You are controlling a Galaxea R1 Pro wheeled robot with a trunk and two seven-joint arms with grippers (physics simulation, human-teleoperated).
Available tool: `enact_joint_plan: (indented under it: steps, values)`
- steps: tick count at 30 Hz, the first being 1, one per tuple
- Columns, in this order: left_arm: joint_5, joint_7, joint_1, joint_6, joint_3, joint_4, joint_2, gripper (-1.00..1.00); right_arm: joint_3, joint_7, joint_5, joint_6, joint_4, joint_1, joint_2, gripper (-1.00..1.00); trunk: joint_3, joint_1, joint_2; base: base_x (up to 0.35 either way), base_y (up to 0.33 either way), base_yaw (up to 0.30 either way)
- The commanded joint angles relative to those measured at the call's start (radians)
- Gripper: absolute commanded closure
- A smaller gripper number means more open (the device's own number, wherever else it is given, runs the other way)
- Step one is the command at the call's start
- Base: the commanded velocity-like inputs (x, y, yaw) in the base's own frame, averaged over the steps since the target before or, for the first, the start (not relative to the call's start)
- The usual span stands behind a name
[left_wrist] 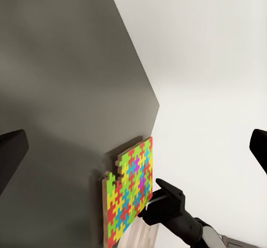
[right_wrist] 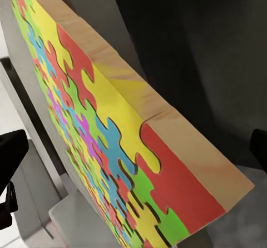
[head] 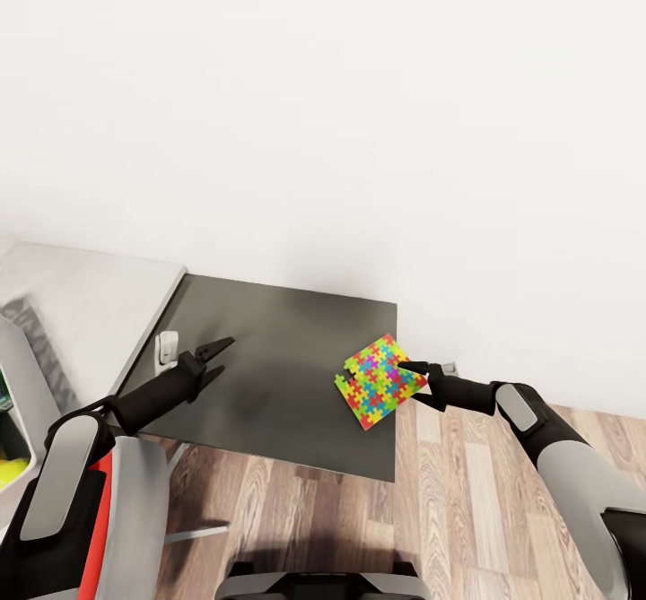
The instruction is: Put all the toys in the child's room - the three board games (two on the bed and one on the table), the two jigsaw puzzles on the table, and the tennis ball on the table - inside the toy box on the table in the child's room.
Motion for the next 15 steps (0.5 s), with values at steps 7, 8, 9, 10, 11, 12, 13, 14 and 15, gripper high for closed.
enact_joint_plan:
  steps: [7, 8, 9, 10, 11, 12, 13, 14, 15]
  values:
    - [0.005, 0.004, -0.001, 0.005, 0.001, -0.001, 0.000, -1.00, -0.005, 0.004, 0.005, 0.005, 0.000, 0.000, 0.000, -1.00, -0.001, 0.001, -0.002, 0.000, 0.000, 0.002]
    - [0.005, 0.004, -0.001, 0.005, 0.001, -0.001, 0.000, -1.00, -0.005, 0.004, 0.005, 0.005, 0.000, 0.000, 0.000, -1.00, -0.001, 0.001, -0.002, 0.000, 0.000, 0.000]
    - [0.005, 0.004, -0.001, 0.005, 0.001, -0.001, 0.000, -1.00, -0.005, 0.004, 0.005, 0.005, 0.000, 0.000, 0.000, -1.00, -0.001, 0.001, -0.002, 0.000, 0.000, 0.000]
    - [0.005, 0.004, -0.001, 0.005, 0.001, -0.001, 0.000, -1.00, -0.005, 0.004, 0.005, 0.005, 0.000, 0.000, 0.000, 1.00, -0.001, 0.001, -0.002, 0.000, 0.000, 0.000]
    - [0.005, 0.004, -0.001, 0.005, 0.001, -0.001, 0.000, -1.00, -0.005, 0.004, 0.005, 0.004, 0.000, 0.000, 0.000, 1.00, -0.001, 0.001, -0.002, 0.000, 0.000, 0.000]
    - [0.005, 0.004, -0.001, 0.005, 0.001, -0.001, 0.000, -1.00, -0.005, 0.004, 0.005, 0.004, -0.001, 0.001, 0.000, 1.00, -0.001, 0.001, -0.002, 0.000, 0.000, 0.000]
    - [0.005, 0.004, -0.001, 0.005, 0.001, -0.001, 0.000, -1.00, -0.005, 0.004, 0.005, 0.004, -0.004, 0.001, 0.000, 1.00, -0.001, 0.001, -0.002, 0.000, 0.000, 0.000]
    - [0.005, 0.005, -0.001, 0.005, 0.001, -0.001, 0.000, -1.00, -0.004, 0.004, 0.005, 0.004, -0.008, 0.002, 0.001, 1.00, -0.001, 0.001, -0.002, 0.000, 0.000, 0.000]
    - [0.005, 0.005, -0.001, 0.005, 0.001, 0.000, 0.000, -1.00, -0.004, 0.004, 0.005, 0.004, -0.013, 0.003, 0.001, 1.00, -0.001, 0.001, -0.002, 0.000, 0.000, 0.000]
